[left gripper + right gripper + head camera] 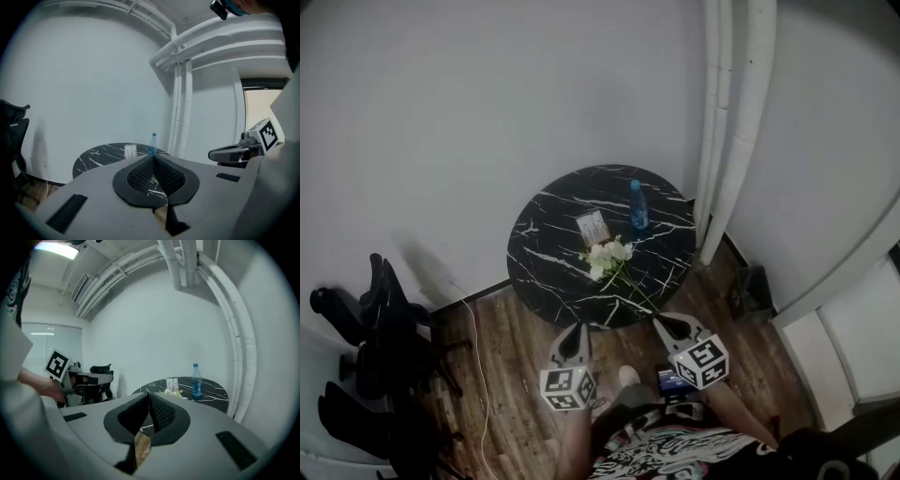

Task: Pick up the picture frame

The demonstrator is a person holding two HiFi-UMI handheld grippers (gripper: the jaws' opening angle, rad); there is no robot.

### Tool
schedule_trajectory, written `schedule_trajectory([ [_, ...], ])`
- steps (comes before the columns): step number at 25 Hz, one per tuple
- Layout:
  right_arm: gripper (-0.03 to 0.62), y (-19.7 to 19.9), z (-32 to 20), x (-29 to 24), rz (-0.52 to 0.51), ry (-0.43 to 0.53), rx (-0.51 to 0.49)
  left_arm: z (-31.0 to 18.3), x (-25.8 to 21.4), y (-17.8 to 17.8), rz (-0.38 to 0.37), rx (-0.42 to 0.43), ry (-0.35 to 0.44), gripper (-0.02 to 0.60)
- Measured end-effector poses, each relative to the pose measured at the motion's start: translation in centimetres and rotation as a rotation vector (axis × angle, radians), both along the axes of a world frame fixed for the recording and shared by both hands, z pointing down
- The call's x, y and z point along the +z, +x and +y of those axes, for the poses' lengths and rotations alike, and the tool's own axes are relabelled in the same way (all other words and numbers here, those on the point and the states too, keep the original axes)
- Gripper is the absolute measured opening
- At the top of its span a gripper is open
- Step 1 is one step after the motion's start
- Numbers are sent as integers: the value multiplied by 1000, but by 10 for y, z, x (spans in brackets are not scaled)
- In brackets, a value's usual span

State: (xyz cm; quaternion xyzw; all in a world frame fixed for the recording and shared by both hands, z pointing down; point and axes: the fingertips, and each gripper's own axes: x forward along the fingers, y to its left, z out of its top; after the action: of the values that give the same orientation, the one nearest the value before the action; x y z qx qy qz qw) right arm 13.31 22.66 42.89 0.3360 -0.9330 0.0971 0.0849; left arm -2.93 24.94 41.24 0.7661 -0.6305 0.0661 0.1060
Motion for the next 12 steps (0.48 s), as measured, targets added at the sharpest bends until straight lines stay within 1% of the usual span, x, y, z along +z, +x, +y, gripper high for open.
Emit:
schedule_trajectory([
  [6, 18, -3, -23, 13, 5, -34, 3, -26, 14, -5, 18, -5, -19, 14],
  [12, 18, -10, -72, 23, 37, -65, 20, -81, 22, -19, 48, -2, -26, 14],
])
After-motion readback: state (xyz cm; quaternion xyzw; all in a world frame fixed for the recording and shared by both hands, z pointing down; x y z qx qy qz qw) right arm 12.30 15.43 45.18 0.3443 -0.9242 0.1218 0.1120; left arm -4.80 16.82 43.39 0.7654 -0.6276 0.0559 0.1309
